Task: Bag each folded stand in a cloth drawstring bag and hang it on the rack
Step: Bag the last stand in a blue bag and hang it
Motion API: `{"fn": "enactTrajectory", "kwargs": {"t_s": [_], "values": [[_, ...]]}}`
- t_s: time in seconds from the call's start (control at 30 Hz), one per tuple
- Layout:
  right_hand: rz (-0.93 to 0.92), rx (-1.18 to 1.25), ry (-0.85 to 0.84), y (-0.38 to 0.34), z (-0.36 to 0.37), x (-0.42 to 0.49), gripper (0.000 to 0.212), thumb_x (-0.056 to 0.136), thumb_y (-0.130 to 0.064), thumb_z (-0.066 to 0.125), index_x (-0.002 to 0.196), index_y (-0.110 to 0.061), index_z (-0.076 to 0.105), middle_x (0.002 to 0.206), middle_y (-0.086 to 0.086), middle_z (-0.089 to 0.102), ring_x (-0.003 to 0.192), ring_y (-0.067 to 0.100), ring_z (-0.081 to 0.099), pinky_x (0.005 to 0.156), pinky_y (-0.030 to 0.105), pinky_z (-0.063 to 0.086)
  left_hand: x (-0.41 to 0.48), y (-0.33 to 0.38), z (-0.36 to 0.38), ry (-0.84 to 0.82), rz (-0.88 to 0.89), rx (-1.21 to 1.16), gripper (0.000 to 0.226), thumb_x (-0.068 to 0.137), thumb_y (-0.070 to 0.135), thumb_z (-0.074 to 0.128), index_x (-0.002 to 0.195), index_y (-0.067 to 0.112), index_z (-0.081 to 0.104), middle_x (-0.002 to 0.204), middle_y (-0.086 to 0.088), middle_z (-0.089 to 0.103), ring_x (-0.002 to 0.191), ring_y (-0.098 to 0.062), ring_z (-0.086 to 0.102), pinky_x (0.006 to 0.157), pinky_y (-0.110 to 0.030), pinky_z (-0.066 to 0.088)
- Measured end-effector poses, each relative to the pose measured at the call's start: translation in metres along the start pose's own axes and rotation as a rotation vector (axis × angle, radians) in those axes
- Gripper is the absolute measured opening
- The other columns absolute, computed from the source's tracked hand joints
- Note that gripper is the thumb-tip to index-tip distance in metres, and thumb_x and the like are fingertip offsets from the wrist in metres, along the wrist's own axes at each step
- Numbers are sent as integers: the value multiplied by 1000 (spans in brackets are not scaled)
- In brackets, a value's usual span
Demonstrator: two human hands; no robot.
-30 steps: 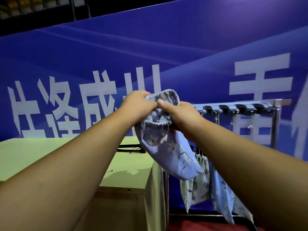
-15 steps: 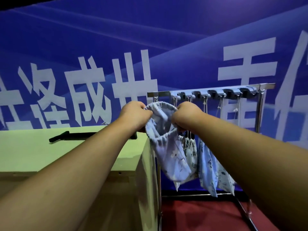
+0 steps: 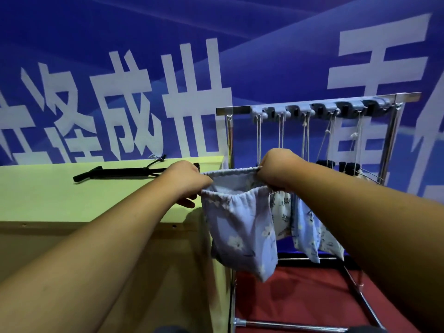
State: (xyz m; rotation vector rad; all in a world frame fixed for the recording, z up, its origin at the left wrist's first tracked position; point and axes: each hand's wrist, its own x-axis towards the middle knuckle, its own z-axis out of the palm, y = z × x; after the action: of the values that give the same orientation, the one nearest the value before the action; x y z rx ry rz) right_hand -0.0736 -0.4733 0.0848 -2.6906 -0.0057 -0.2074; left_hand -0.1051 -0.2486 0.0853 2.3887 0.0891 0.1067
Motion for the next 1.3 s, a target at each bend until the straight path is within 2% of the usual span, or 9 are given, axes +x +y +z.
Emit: {"fn": "enactTrajectory", "kwargs": {"t_s": [0.17,0.33,0.53,0.67,0.77,0.9,1.07,1.23,1.3], "values": [[-47,-91,-154,-18,18,1,27,95,-19,73,74,-6,64,54,10,55,40,23,45,44,25,42,-3,-25,-12,-122,-14,123,12,92,15,75,96,4,70,96,-19,73,80,-27,71,61,-33,64],[-156,-133,-338,-50,45,2,25,94,-25,78,80,-6,72,56,6,58,38,20,47,42,21,40,-8,-59,-24,-206,-15,176,11,89,1,68,96,9,64,70,-10,62,48,-21,56,48,-28,50],[-259,-301,-538,-94,76,3,34,96,-37,76,97,-3,75,68,8,60,54,24,50,52,28,44,-18,-97,-45,-195,-155,381,16,94,14,62,79,9,59,55,-7,52,44,-24,45,46,-25,41],[-308,-470,-595,-118,91,3,34,106,-33,62,84,-6,62,70,9,52,46,17,44,43,22,39,-29,-123,-65,-307,-278,334,33,101,26,65,82,16,40,49,-1,30,44,-20,26,49,-26,31],[-256,-496,-755,-130,97,11,38,110,-24,52,76,-6,50,65,8,43,36,14,38,39,17,35,-39,-132,-77,-452,-334,358,28,102,28,64,83,16,47,48,1,31,41,-18,33,49,-23,38],[-280,-353,-850,-149,102,15,35,105,-35,66,83,-12,53,54,2,39,40,16,33,42,21,33,-45,-145,-83,-526,-463,464,22,102,22,59,81,14,58,44,5,41,40,-12,47,50,-21,46],[-424,-357,-624,-173,115,13,44,99,-42,74,110,1,75,78,11,58,63,22,49,53,31,42,-42,-165,-87,-353,-595,423,19,104,13,46,95,5,61,49,-2,47,42,-16,46,51,-22,40],[-491,-323,-478,-183,123,11,56,90,-57,79,107,-3,78,78,10,66,64,24,55,52,30,44,-36,-175,-89,-180,-517,263,16,107,10,36,107,7,52,75,-11,54,47,-16,51,50,-26,46],[-488,-261,-468,-184,123,8,75,85,-79,69,102,-6,78,77,11,68,61,24,59,53,29,45,-33,-178,-88,-148,-491,187,12,107,13,46,107,5,54,64,-10,56,41,-18,51,48,-26,47]]}}
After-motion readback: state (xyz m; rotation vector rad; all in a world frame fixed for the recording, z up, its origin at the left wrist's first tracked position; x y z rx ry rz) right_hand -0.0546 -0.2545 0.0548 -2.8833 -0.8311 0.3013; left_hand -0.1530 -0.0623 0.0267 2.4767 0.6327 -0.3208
